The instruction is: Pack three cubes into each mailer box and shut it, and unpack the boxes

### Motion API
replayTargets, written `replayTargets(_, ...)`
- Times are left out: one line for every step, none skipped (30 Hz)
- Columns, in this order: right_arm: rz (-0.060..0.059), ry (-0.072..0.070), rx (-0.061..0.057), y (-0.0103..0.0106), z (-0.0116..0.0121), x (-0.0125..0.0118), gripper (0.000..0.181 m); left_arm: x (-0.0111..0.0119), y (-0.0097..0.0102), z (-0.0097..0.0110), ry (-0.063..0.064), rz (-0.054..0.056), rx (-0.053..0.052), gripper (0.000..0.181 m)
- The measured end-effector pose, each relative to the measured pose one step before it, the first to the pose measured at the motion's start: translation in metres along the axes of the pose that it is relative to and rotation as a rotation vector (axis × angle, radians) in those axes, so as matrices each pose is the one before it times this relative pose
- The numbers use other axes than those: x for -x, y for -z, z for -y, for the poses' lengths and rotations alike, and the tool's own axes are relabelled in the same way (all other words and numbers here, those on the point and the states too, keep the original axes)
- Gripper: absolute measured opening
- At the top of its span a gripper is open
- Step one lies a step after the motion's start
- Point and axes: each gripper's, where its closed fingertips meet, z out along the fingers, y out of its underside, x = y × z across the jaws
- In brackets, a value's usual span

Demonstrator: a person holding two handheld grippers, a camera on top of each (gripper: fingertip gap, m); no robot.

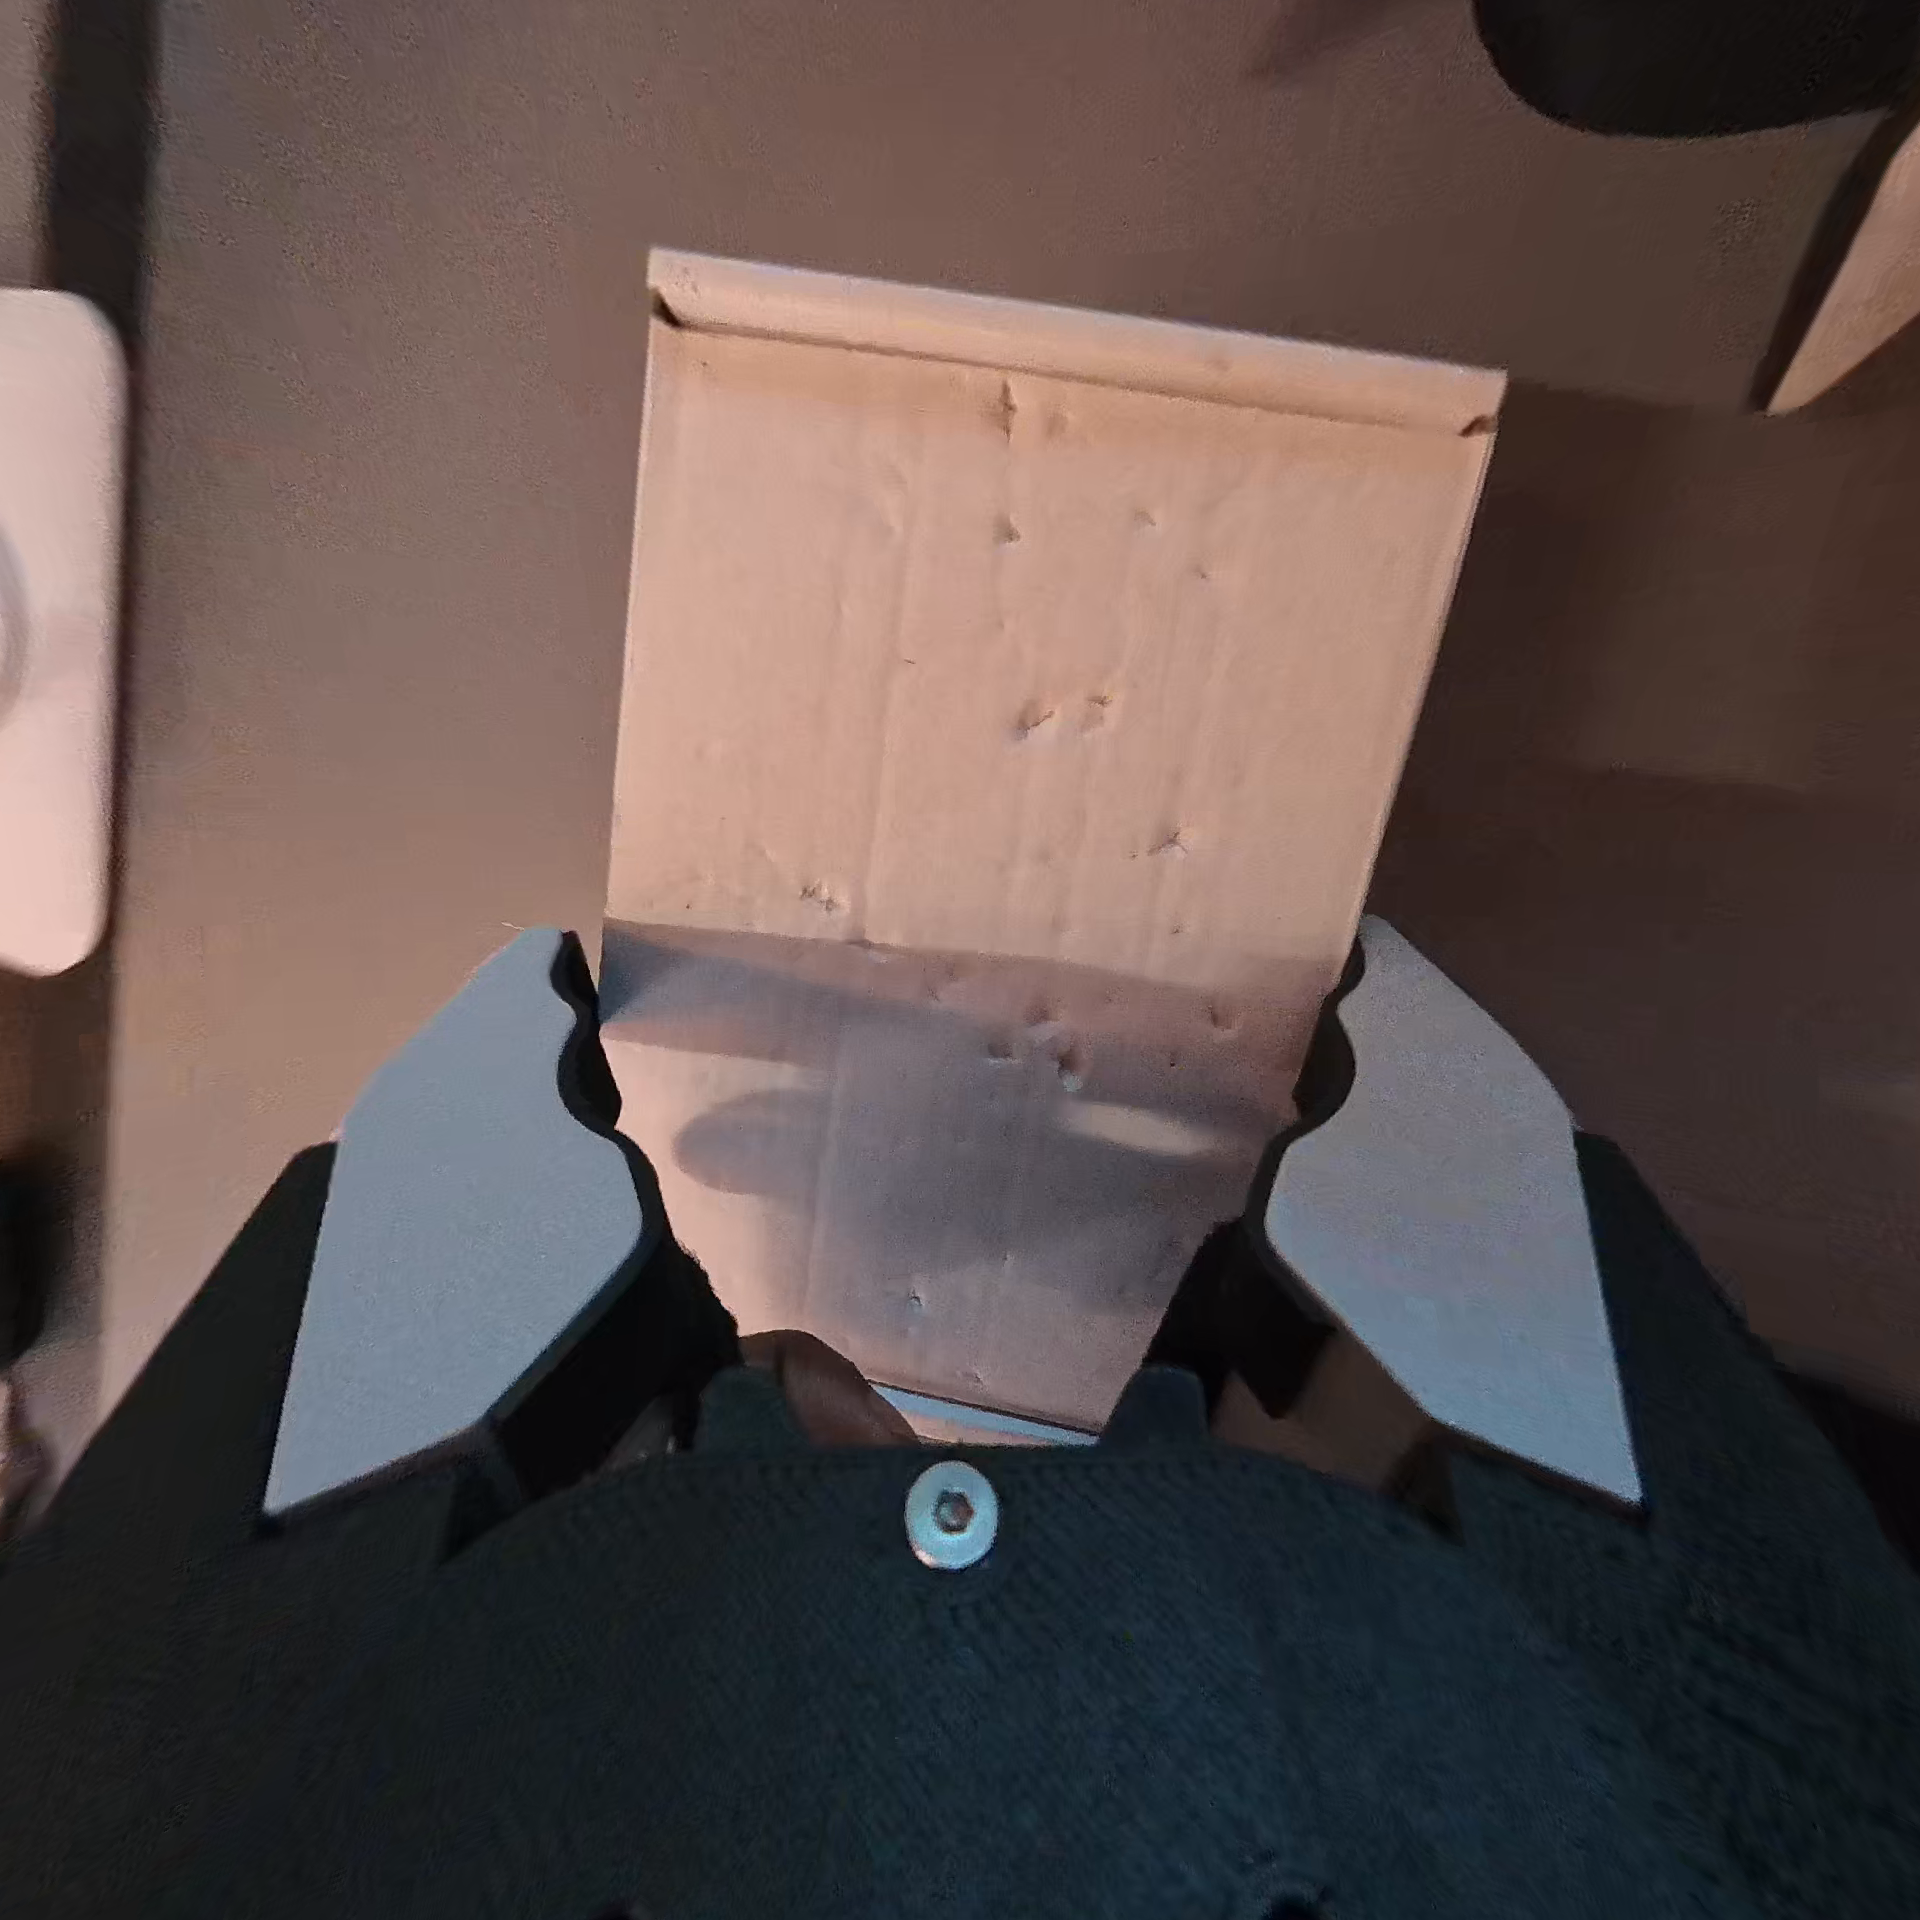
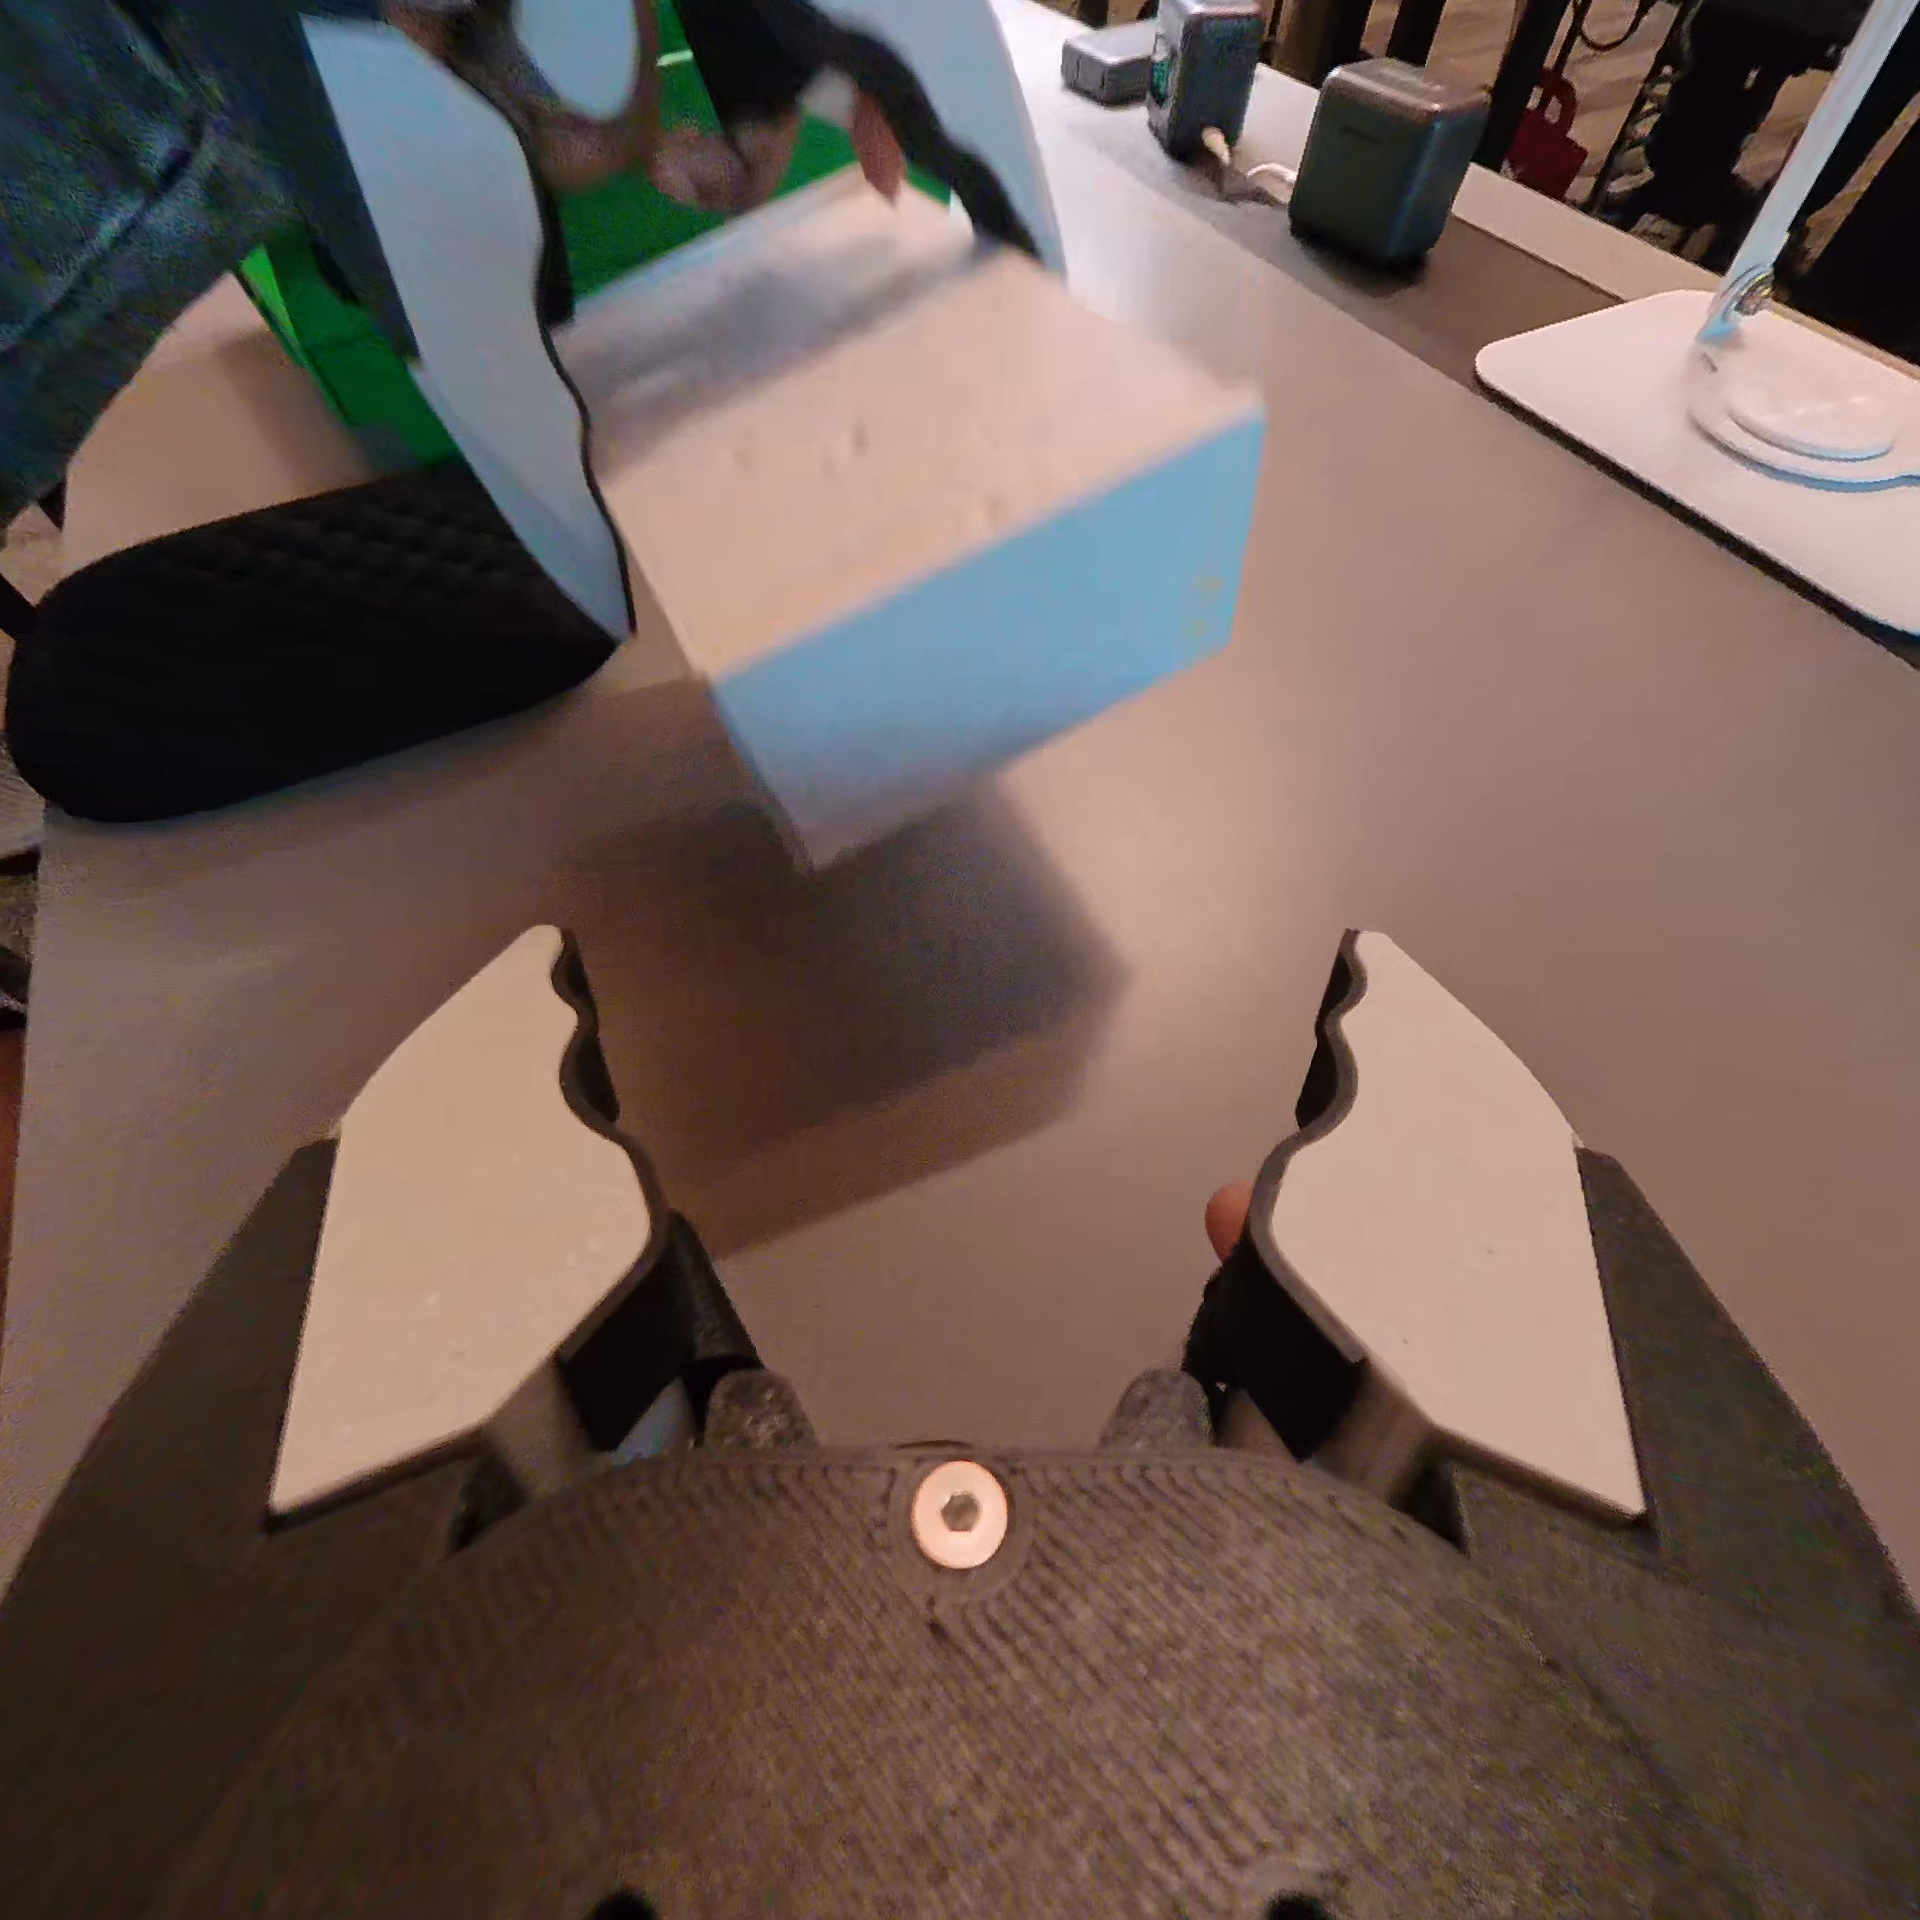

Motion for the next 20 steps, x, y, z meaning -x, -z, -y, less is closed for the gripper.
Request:
replayTargets(-0.0030,0.0029,0.0131,-0.00046,-0.00267,-0.00068,0.127,-0.00518,-0.01208,0.00246,0.0044,-0.0206,0.0045,0.129)
replayTargets(0.0005,0.0027,0.0163,-0.00080,-0.00312,-0.00002,0.124,-0.00278,-0.00978,0.00184,0.0075,-0.0103,0.0048,0.129)
replayTargets(-0.0014,0.0033,0.0177,-0.00135,-0.00326,-0.00001,0.121,-0.00212,-0.00779,0.00118,-0.0013,-0.0079,0.0018,0.129)
replayTargets(-0.0067,0.0042,0.0185,-0.00160,-0.00315,-0.00039,0.119,-0.00263,-0.00628,0.00107,0.0014,-0.0146,-0.0029,0.129)
replayTargets(-0.0044,0.0074,0.0195,-0.00187,-0.00314,0.00016,0.117,-0.00271,-0.00518,0.00089,0.0108,-0.0182,-0.0058,0.129)
replayTargets(-0.0019,0.0083,0.0168,-0.00181,-0.00241,0.00073,0.117,-0.00180,-0.00456,0.00095,0.0101,-0.0118,-0.0096,0.129)
replayTargets(-0.0037,0.0064,0.0125,-0.00152,-0.00171,0.00044,0.115,-0.00084,-0.00400,0.00116,-0.0002,-0.0042,-0.0140,0.129)
replayTargets(-0.0034,0.0049,0.0098,-0.00122,-0.00141,0.00031,0.112,-0.00004,-0.00293,0.00083,0.0050,-0.0009,-0.0138,0.129)
replayTargets(-0.0047,0.0021,0.0081,-0.00109,-0.00123,0.00001,0.110,0.00057,-0.00077,0.00196,0.0126,-0.0028,-0.0208,0.128)
replayTargets(-0.0039,-0.0025,0.0074,-0.00078,-0.00115,-0.00012,0.108,0.00284,0.00093,0.00234,-0.0013,0.0164,-0.0263,0.128)
replayTargets(0.0008,-0.0023,0.0058,-0.00072,-0.00095,0.00025,0.107,0.00563,0.00423,0.00566,-0.0010,0.0396,-0.0519,0.128)
replayTargets(0.0003,-0.0018,0.0040,-0.00048,-0.00072,0.00017,0.106,0.00392,0.00774,0.00675,0.0075,0.0312,-0.0600,0.129)
replayTargets(-0.0008,-0.0055,0.0029,-0.00005,-0.00046,-0.00008,0.106,0.00138,0.01094,0.00695,0.0154,0.0176,-0.0639,0.129)
replayTargets(0.0045,-0.0043,0.0002,0.00015,-0.00013,0.00066,0.106,0.00080,0.01330,0.00711,0.0197,0.0198,-0.0743,0.129)
replayTargets(0.0042,-0.0018,-0.0006,0.00026,-0.00001,0.00062,0.104,0.00177,0.01436,0.00526,0.0260,0.0276,-0.0709,0.129)
replayTargets(0.0000,-0.0002,0.0003,0.00002,-0.00003,0.00001,0.102,0.00309,0.01414,0.00130,0.0307,0.0329,-0.0557,0.129)
replayTargets(0.0000,0.0024,0.0044,-0.00049,-0.00061,0.00026,0.098,0.00564,0.01306,-0.00174,0.0349,0.0438,-0.0487,0.130)
replayTargets(0.0048,0.0044,0.0089,-0.00106,-0.00115,0.00109,0.094,0.00505,0.01061,-0.00473,0.0367,0.0337,-0.0429,0.120)
replayTargets(0.0017,0.0052,0.0140,-0.00137,-0.00178,0.00092,0.090,0.00082,0.00730,-0.00823,0.0390,-0.0051,-0.0252,0.107)
replayTargets(0.0020,0.0099,0.0166,-0.00173,-0.00214,0.00130,0.086,-0.00373,0.00359,-0.01053,0.0439,-0.0420,-0.0023,0.097)
